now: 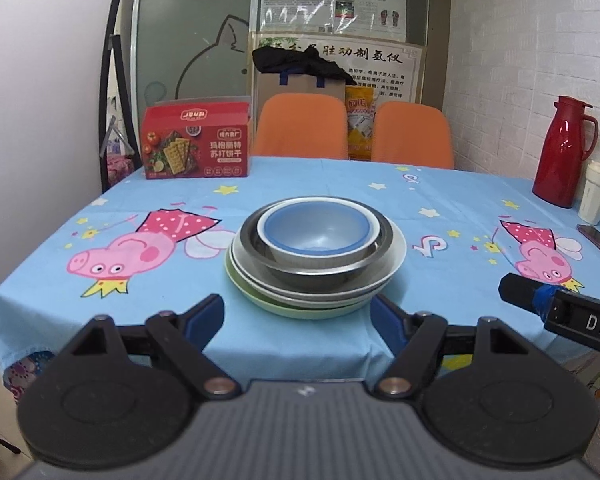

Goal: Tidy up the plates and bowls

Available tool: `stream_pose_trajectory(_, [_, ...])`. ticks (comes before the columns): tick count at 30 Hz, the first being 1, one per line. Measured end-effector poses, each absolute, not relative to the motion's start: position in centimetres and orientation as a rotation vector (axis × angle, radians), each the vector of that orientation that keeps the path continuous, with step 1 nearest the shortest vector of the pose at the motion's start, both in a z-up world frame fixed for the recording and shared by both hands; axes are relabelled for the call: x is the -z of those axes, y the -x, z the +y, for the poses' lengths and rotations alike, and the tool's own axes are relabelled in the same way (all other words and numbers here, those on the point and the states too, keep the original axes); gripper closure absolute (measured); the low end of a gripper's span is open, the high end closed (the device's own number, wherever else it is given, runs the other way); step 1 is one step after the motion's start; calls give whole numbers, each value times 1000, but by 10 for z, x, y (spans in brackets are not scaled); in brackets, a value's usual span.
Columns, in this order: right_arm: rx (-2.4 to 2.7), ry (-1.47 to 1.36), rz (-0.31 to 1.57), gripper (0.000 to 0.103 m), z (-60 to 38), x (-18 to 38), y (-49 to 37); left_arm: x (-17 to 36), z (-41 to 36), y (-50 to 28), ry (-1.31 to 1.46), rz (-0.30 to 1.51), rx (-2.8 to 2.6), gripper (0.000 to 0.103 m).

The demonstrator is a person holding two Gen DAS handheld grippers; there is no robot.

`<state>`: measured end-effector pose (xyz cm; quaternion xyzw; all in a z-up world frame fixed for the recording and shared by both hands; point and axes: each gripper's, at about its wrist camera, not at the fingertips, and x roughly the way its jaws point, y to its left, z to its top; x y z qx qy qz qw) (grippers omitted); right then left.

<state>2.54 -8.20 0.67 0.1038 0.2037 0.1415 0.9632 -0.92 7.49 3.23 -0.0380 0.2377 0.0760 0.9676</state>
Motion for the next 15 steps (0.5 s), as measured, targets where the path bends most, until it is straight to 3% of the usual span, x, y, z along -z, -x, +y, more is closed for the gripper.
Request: stream_pose_trajectory(15, [-289,-184,387,45,-87,1,10,-15,55,28,67,535,-75,29])
